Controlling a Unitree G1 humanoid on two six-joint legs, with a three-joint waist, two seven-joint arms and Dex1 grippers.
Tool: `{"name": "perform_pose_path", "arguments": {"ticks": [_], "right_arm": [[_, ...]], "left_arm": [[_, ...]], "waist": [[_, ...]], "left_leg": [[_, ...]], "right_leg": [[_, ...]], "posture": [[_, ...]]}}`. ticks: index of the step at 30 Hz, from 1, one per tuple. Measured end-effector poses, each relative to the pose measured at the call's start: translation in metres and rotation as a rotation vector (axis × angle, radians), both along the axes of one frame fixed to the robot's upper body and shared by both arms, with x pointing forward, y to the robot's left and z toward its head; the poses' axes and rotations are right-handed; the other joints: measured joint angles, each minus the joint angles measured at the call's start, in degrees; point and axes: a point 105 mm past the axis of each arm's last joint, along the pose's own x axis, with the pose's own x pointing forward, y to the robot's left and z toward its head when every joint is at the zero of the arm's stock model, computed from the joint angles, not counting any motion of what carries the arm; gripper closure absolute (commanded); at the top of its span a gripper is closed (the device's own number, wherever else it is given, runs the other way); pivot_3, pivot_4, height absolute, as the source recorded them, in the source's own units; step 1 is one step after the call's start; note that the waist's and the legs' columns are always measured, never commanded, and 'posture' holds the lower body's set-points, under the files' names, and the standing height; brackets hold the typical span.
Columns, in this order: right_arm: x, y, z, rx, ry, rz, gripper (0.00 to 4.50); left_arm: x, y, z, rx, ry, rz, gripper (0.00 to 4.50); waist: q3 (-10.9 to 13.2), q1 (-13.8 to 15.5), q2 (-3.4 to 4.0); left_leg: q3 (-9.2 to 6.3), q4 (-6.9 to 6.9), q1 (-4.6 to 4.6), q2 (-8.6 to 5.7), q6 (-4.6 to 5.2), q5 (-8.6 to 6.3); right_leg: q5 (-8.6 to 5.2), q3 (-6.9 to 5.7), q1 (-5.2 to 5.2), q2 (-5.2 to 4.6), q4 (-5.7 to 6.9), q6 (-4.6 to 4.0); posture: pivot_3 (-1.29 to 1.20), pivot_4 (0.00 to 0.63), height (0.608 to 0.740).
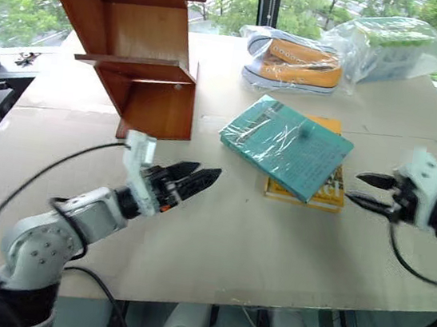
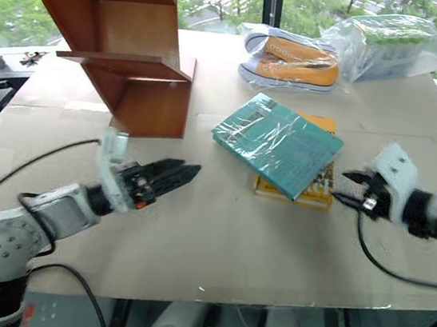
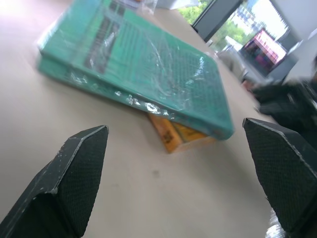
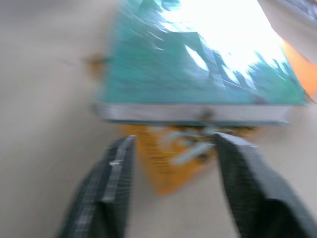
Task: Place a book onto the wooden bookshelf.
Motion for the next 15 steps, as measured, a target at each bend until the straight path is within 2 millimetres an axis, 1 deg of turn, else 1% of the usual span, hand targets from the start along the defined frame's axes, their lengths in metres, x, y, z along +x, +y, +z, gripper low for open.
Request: {"name": "perform_pose_path", "arguments": {"ticks": [1, 2, 3, 5, 8, 11, 15], "right_arm": [[-0.003, 0.000, 0.001, 0.007, -0.003, 0.000, 0.68], [-0.015, -0.004, 0.004, 0.046, -0.009, -0.013, 0.23], [-0.022, -0.004, 0.005, 0.076, -0.008, -0.011, 0.06], [-0.037, -0.003, 0.009, 0.136, -0.015, -0.007, 0.06], [-0.046, -0.003, 0.014, 0.210, -0.040, -0.020, 0.06], [-0.050, -0.004, 0.016, 0.252, -0.060, -0.036, 0.06], [-0.047, -0.002, 0.020, 0.265, -0.106, -0.044, 0.06]], "left_arm": [[0.001, -0.001, -0.002, -0.012, 0.020, 0.002, 0.00], [0.007, -0.006, -0.008, -0.055, 0.089, 0.010, 0.00], [0.012, -0.007, -0.012, -0.084, 0.134, 0.024, 0.00], [0.024, -0.014, -0.022, -0.156, 0.234, 0.049, 0.00], [0.040, -0.022, -0.028, -0.223, 0.324, 0.079, 0.00], [0.053, -0.037, -0.031, -0.326, 0.418, 0.094, 0.00], [0.066, -0.058, -0.038, -0.413, 0.541, 0.114, 0.00]], "waist": [[0.0, -0.1, -0.01], [0.0, -0.1, -0.01], [0.0, 0.0, 0.00], [0.0, 0.0, 0.00], [0.0, -0.1, -0.04], [0.0, -0.1, -0.06], [0.0, -0.1, -0.08]], "left_leg": [[0.02, 0.00, 0.14, 0.00, 0.00, 0.00], [0.04, -0.02, 0.38, -0.01, 0.01, 0.00], [0.01, -0.02, 0.59, -0.01, 0.01, 0.00], [-0.04, -0.05, 0.81, -0.01, 0.02, -0.01], [0.03, -0.09, 1.32, -0.03, 0.02, -0.01], [0.05, -0.07, 1.46, -0.05, 0.00, 0.00], [0.05, -0.07, 1.44, -0.06, -0.01, 0.01]], "right_leg": [[0.00, 0.03, 0.12, 0.00, 0.03, 0.00], [0.01, 0.05, 0.33, 0.00, 0.05, 0.00], [0.01, 0.02, 0.53, 0.03, 0.05, 0.00], [0.03, -0.02, 0.76, 0.06, 0.07, -0.02], [0.04, 0.05, 1.21, 0.11, 0.07, -0.02], [0.03, 0.07, 1.37, 0.10, 0.01, -0.01], [0.02, 0.08, 1.35, 0.10, -0.02, 0.00]], "posture": [[0.00, 0.150, 0.740], [0.00, 0.150, 0.740], [0.00, 0.150, 0.740], [0.00, 0.150, 0.740], [0.00, 0.150, 0.740], [0.00, 0.150, 0.740], [0.00, 0.150, 0.740]]}}
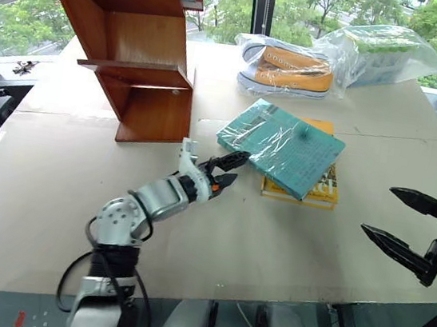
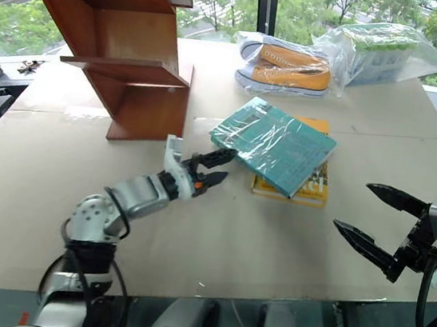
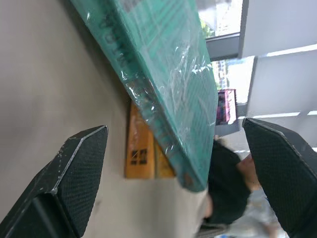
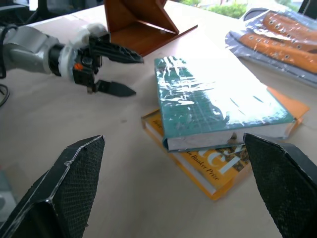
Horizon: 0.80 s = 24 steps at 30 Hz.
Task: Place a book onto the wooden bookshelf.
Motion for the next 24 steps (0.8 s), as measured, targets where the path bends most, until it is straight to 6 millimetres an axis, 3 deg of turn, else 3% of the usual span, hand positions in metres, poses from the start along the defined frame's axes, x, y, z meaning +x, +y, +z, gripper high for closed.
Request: {"name": "perform_pose_path", "arguments": {"ticks": [9, 12, 15, 20, 23, 24], "right_arm": [[-0.002, 0.009, -0.007, -0.018, -0.002, 0.001, 0.06], [-0.003, 0.010, -0.008, -0.024, -0.010, -0.011, 0.06], [-0.006, 0.012, -0.009, -0.028, -0.008, -0.017, 0.00], [-0.006, 0.014, -0.011, -0.021, -0.011, -0.035, 0.00], [-0.005, 0.017, -0.013, -0.007, -0.013, -0.030, 0.00], [-0.005, 0.018, -0.013, -0.005, -0.014, -0.029, 0.00]], "left_arm": [[0.030, -0.056, -0.005, -0.073, 0.055, 0.034, 0.00], [0.042, -0.062, -0.003, -0.080, 0.023, 0.094, 0.00], [0.053, -0.063, -0.006, -0.086, -0.004, 0.157, 0.81], [0.060, -0.054, -0.011, -0.093, -0.031, 0.219, 3.02], [0.063, -0.046, -0.003, -0.149, -0.068, 0.239, 4.32], [0.063, -0.044, 0.001, -0.163, -0.079, 0.245, 4.42]], "waist": [[0.0, 0.6, -0.04], [0.0, 0.7, -0.05], [0.0, 0.8, -0.06], [0.0, -0.1, -0.04], [0.0, -0.1, -0.08], [0.0, -0.1, -0.08]], "left_leg": [[-0.01, 0.00, -0.06, -0.14, -0.01, 0.00], [0.00, 0.00, -0.06, -0.15, -0.01, 0.01], [0.00, -0.01, -0.05, -0.14, -0.01, 0.01], [0.05, -0.05, 0.03, -0.09, -0.01, 0.01], [0.03, -0.04, 0.04, -0.05, -0.03, 0.02], [0.03, -0.03, 0.04, -0.05, -0.03, 0.02]], "right_leg": [[-0.04, -0.03, 0.01, -0.02, -0.06, 0.06], [-0.04, -0.03, 0.02, -0.02, -0.07, 0.06], [-0.04, -0.03, 0.02, -0.02, -0.08, 0.07], [-0.05, 0.06, 0.02, -0.01, -0.05, 0.08], [-0.05, 0.02, 0.03, 0.03, -0.02, 0.08], [-0.05, 0.03, 0.04, 0.03, -0.02, 0.08]], "posture": [[0.00, 0.150, 0.740], [0.00, 0.150, 0.740], [0.00, 0.150, 0.740], [0.00, 0.150, 0.740], [0.00, 0.150, 0.740], [0.00, 0.150, 0.740]]}}
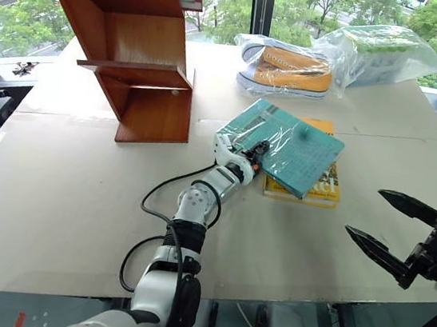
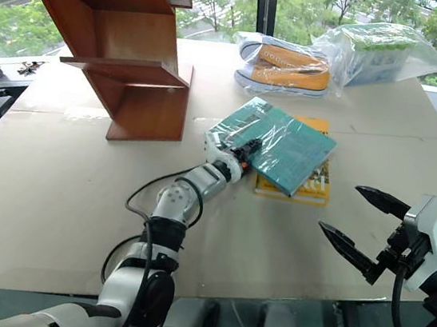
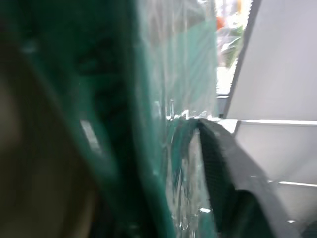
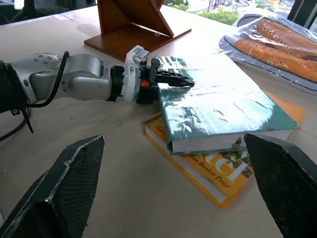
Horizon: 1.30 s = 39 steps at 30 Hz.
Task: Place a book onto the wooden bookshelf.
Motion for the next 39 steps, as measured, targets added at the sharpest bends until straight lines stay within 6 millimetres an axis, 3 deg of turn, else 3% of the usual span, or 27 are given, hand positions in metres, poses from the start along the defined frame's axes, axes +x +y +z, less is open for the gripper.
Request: {"name": "perform_pose_path", "arguments": {"ticks": [4, 8, 11, 13, 14, 17, 19, 22, 25, 29, 32, 36, 39], "right_arm": [[0.002, 0.005, -0.002, 0.016, -0.010, 0.017, 0.00], [0.007, 0.003, -0.001, 0.027, -0.024, 0.016, 0.00], [0.015, -0.008, 0.000, 0.034, -0.032, 0.006, 0.00], [0.019, -0.009, 0.004, 0.033, -0.047, 0.024, 0.00], [0.023, -0.011, 0.013, 0.018, -0.074, 0.042, 0.00], [0.032, -0.016, 0.029, 0.024, -0.126, 0.057, 0.00], [0.040, -0.022, 0.040, 0.048, -0.161, 0.053, 0.00], [0.048, -0.024, 0.042, 0.072, -0.158, 0.066, 0.00], [0.058, -0.021, 0.041, 0.074, -0.162, 0.097, 0.00], [0.071, -0.012, 0.036, 0.093, -0.177, 0.139, 0.00], [0.078, -0.004, 0.035, 0.095, -0.198, 0.168, 0.00], [0.082, -0.004, 0.038, 0.088, -0.230, 0.170, 0.00], [0.081, -0.003, 0.039, 0.085, -0.237, 0.171, 0.00]], "left_arm": [[-0.008, 0.009, 0.013, -0.012, -0.042, -0.051, 4.42], [-0.030, 0.032, 0.063, 0.070, -0.237, -0.122, 4.42], [-0.061, 0.054, 0.128, 0.321, -0.530, -0.191, 4.42], [-0.081, 0.056, 0.160, 0.473, -0.714, -0.227, 4.42], [-0.098, 0.055, 0.183, 0.728, -0.879, -0.277, 4.42], [-0.114, 0.051, 0.217, 1.030, -1.125, -0.276, 4.42], [-0.120, 0.051, 0.237, 1.324, -1.332, -0.239, 4.42], [-0.119, 0.049, 0.245, 1.633, -1.496, -0.230, 4.42], [-0.107, 0.061, 0.264, 1.941, -1.571, -0.150, 4.42], [-0.082, 0.111, 0.278, 2.363, -1.429, -0.096, 4.42], [-0.065, 0.147, 0.269, 2.576, -1.209, -0.222, 4.42], [-0.050, 0.183, 0.249, 2.657, -0.938, -0.390, 4.42], [-0.043, 0.190, 0.231, 2.681, -0.849, -0.551, 4.42]], "waist": [[0.1, -0.1, -0.20], [0.2, 0.0, -0.33], [0.3, 0.0, -0.35], [0.3, 0.2, -0.41], [0.5, 0.1, -0.42], [0.4, 0.2, -0.32], [0.5, 0.1, -0.29], [0.5, 0.0, -0.33], [0.6, -0.1, -0.25], [0.7, -1.1, -0.11], [0.8, -1.4, -0.15], [0.8, -1.4, -0.17], [0.8, -1.4, -0.17]], "left_leg": [[-0.04, 0.00, -0.12, 0.00, 0.00, 0.00], [-0.09, -0.01, -0.52, 0.03, -0.02, 0.01], [-0.08, 0.02, -0.64, 0.02, -0.03, 0.01], [-0.10, 0.05, -0.64, -0.04, -0.03, 0.01], [-0.13, 0.00, -0.67, -0.10, -0.05, 0.03], [-0.04, -0.10, -0.43, -0.23, -0.03, 0.03], [0.07, -0.28, -0.31, -0.21, -0.03, 0.03], [0.09, -0.51, -0.31, -0.09, -0.04, 0.04], [0.19, -0.66, -0.34, -0.08, -0.04, 0.04], [0.25, -0.80, -0.39, -0.08, -0.03, 0.04], [0.11, -0.31, -1.38, -0.13, -0.01, 0.05], [-0.02, -0.02, -1.62, -0.16, -0.01, 0.04], [-0.10, 0.05, -1.68, -0.20, 0.00, 0.04]], "right_leg": [[0.00, -0.02, -0.08, 0.00, -0.02, 0.00], [0.00, 0.00, -0.53, -0.02, 0.00, 0.00], [0.00, -0.01, -0.66, -0.03, 0.00, -0.01], [0.00, -0.04, -0.64, -0.07, 0.03, -0.01], [0.01, -0.06, -0.64, 0.04, -0.02, -0.01], [-0.01, -0.18, -0.44, 0.14, -0.06, 0.00], [-0.02, -0.08, -0.43, 0.14, -0.09, 0.00], [-0.03, 0.05, -0.49, 0.04, -0.22, -0.02], [-0.03, 0.04, -0.64, 0.04, -0.27, -0.01], [-0.07, 0.08, -0.77, 0.09, -0.29, 0.04], [-0.06, -0.08, -1.61, 0.17, -0.02, 0.06], [-0.09, -0.27, -1.61, 0.13, -0.01, 0.11], [-0.09, -0.35, -1.61, 0.10, 0.00, 0.12]], "posture": [[0.00, 0.150, 0.740], [0.00, 0.150, 0.740], [0.00, 0.150, 0.740], [0.00, 0.150, 0.740], [0.00, 0.150, 0.740], [0.00, 0.150, 0.740], [0.00, 0.150, 0.740], [0.00, 0.150, 0.740], [0.00, 0.150, 0.740], [0.00, 0.150, 0.740], [0.00, 0.150, 0.740], [0.00, 0.150, 0.740], [0.00, 0.150, 0.740]]}}
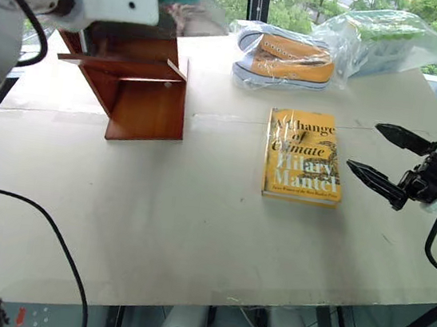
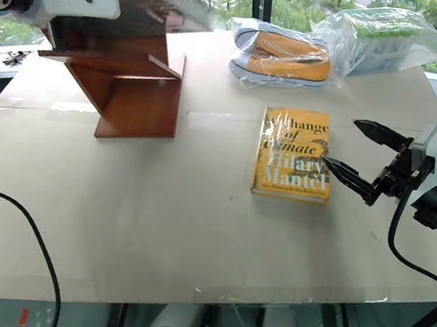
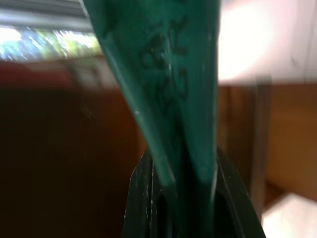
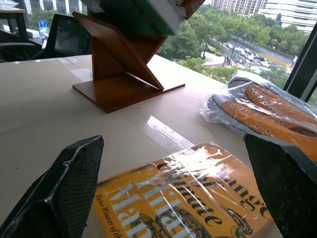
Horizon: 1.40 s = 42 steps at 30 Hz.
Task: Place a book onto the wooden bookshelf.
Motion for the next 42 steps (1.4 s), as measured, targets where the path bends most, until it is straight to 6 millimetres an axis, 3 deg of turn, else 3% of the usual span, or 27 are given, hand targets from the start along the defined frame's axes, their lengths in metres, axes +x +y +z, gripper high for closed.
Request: {"name": "perform_pose_path", "arguments": {"ticks": [2, 10, 11, 14, 16, 18, 22, 27, 29, 32, 33, 35, 39, 42], "right_arm": [[-0.001, 0.000, 0.001, -0.001, -0.006, -0.004, 0.00], [-0.004, 0.003, 0.005, -0.008, -0.029, -0.003, 0.00], [-0.004, 0.003, 0.005, -0.007, -0.030, -0.003, 0.00], [-0.004, 0.003, 0.008, -0.001, -0.037, -0.001, 0.00], [-0.005, 0.003, 0.014, 0.012, -0.055, 0.004, 0.00], [-0.005, 0.002, 0.019, 0.024, -0.072, 0.008, 0.00], [-0.006, 0.003, 0.026, 0.035, -0.087, 0.025, 0.00], [-0.006, 0.004, 0.027, 0.064, -0.066, 0.049, 0.00], [-0.006, 0.003, 0.028, 0.084, -0.052, 0.057, 0.00], [-0.006, 0.001, 0.027, 0.101, -0.041, 0.061, 0.00], [-0.007, 0.000, 0.027, 0.106, -0.038, 0.060, 0.00], [-0.008, -0.002, 0.027, 0.116, -0.037, 0.059, 0.00], [-0.016, -0.005, 0.030, 0.144, -0.038, 0.073, 0.00], [-0.021, -0.002, 0.034, 0.152, -0.044, 0.094, 0.00]], "left_arm": [[0.009, 0.000, -0.012, 0.031, 0.067, 0.033, 4.42], [0.030, 0.003, -0.011, 0.026, 0.105, 0.144, 4.42], [0.030, 0.003, -0.013, 0.021, 0.114, 0.151, 3.73], [0.028, 0.009, -0.022, -0.017, 0.146, 0.183, 2.60], [0.018, 0.015, -0.013, -0.074, 0.120, 0.203, 1.67], [0.003, 0.015, -0.005, -0.144, 0.126, 0.188, 1.67], [-0.035, 0.015, -0.017, -0.295, 0.235, 0.085, 1.67], [-0.077, -0.012, -0.004, -0.635, 0.322, -0.099, 1.67], [-0.100, -0.034, -0.001, -0.851, 0.405, -0.222, 1.67], [-0.116, -0.059, -0.034, -0.992, 0.521, -0.314, 1.67], [-0.116, -0.072, -0.065, -1.047, 0.581, -0.322, 1.67], [-0.114, -0.083, -0.095, -1.148, 0.612, -0.309, 1.67], [-0.104, -0.090, -0.121, -1.268, 0.471, -0.269, 1.67], [-0.092, -0.092, -0.128, -1.311, 0.396, -0.268, 1.67]], "waist": [[0.0, -0.1, -0.05], [0.0, -0.9, -0.05], [0.0, -1.1, -0.05], [0.0, -1.6, -0.08], [0.1, -2.0, -0.13], [0.1, -1.9, -0.13], [0.1, -1.7, -0.11], [0.1, -0.9, -0.18], [0.1, -0.4, -0.17], [-0.1, -0.2, 0.16], [-0.1, -0.1, 0.17], [0.0, -0.1, -0.15], [-0.1, -0.1, -0.11], [-0.1, 0.2, -0.16]], "left_leg": [[-0.05, 0.02, -0.01, 0.00, 0.00, 0.00], [0.16, 0.04, 0.45, 0.00, 0.01, 0.00], [0.18, 0.04, 0.49, 0.00, 0.01, 0.00], [0.21, 0.10, 0.48, 0.01, 0.02, 0.00], [0.21, 0.10, 0.45, 0.02, 0.02, 0.00], [0.18, 0.07, 0.40, 0.02, 0.02, -0.01], [0.09, 0.00, 0.35, 0.03, 0.01, -0.01], [-0.13, 0.19, 0.19, -0.02, 0.05, -0.03], [-0.04, 0.23, 0.36, -0.05, 0.08, -0.05], [0.01, 0.22, 0.61, -0.04, 0.09, -0.05], [-0.02, 0.26, 0.61, -0.02, 0.08, -0.05], [-0.10, 0.34, 0.53, 0.07, 0.04, -0.03], [0.05, 0.26, 0.66, 0.02, 0.02, -0.03], [0.01, 0.30, 0.65, 0.02, 0.02, -0.02]], "right_leg": [[0.01, -0.01, -0.03, 0.01, 0.08, 0.00], [0.00, 0.26, 0.12, -0.01, 0.61, 0.00], [0.00, 0.30, 0.13, -0.05, 0.64, 0.00], [0.00, 0.34, 0.10, -0.05, 0.72, 0.00], [0.00, 0.39, 0.05, -0.08, 0.71, 0.00], [0.00, 0.36, 0.01, -0.13, 0.74, 0.00], [0.00, 0.28, -0.05, -0.26, 0.57, 0.00], [0.00, 0.15, 0.07, -0.30, 0.39, 0.00], [0.00, 0.10, 0.21, -0.20, 0.48, 0.01], [0.00, 0.18, 0.42, -0.32, 0.46, 0.02], [0.00, 0.29, 0.47, -0.35, 0.52, 0.01], [0.02, 0.27, 0.37, -0.26, 0.64, -0.03], [0.03, 0.47, 0.38, -0.34, 0.62, -0.04], [0.05, 0.41, 0.39, -0.34, 0.63, -0.06]], "posture": [[0.00, 0.150, 0.740], [0.00, 0.150, 0.740], [0.00, 0.150, 0.740], [0.00, 0.150, 0.740], [0.00, 0.150, 0.740], [0.00, 0.150, 0.740], [0.00, 0.150, 0.740], [0.00, 0.150, 0.740], [0.00, 0.150, 0.740], [0.00, 0.150, 0.740], [0.00, 0.150, 0.740], [0.00, 0.150, 0.740], [0.00, 0.150, 0.740], [0.00, 0.150, 0.740]]}}
